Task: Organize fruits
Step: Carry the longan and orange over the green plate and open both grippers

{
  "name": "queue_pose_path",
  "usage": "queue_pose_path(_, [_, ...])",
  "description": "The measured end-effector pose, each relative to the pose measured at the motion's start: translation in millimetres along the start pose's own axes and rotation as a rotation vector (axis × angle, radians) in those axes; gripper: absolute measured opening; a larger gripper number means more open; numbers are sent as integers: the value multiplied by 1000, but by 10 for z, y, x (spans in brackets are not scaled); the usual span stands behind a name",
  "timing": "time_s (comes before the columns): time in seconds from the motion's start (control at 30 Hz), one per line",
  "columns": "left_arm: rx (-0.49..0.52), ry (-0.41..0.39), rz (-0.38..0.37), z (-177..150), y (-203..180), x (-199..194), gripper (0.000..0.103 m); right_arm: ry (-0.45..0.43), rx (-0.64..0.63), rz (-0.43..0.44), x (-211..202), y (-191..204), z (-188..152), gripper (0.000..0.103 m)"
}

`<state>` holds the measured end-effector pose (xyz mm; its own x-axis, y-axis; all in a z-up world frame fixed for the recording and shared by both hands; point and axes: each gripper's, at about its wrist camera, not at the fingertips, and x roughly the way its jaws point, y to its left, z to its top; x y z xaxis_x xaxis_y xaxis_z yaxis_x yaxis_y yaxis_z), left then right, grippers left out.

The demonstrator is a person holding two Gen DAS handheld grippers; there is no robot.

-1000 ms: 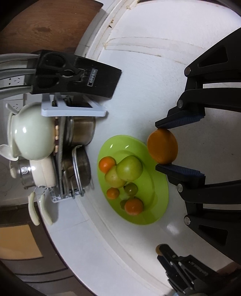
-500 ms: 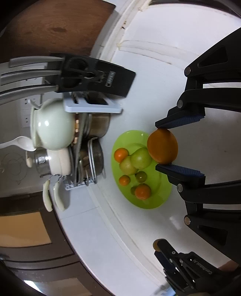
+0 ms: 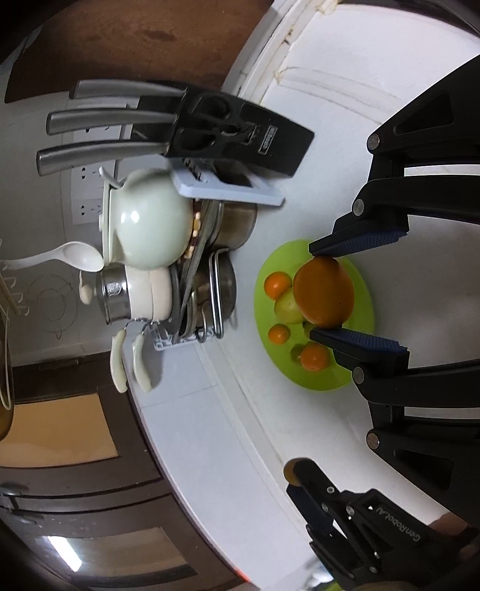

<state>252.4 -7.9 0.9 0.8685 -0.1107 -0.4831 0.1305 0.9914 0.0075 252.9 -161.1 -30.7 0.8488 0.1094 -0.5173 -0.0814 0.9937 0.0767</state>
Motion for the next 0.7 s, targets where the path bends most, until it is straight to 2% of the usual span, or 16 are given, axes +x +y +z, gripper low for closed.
queue_pose_path(0.43, [11,6,-40,374,-8,349,28,25,-35,54,316,32,371,40])
queue_pose_path(0.7, [20,70,-90,518,-20,768,28,72,-50,53,610,34,520,40])
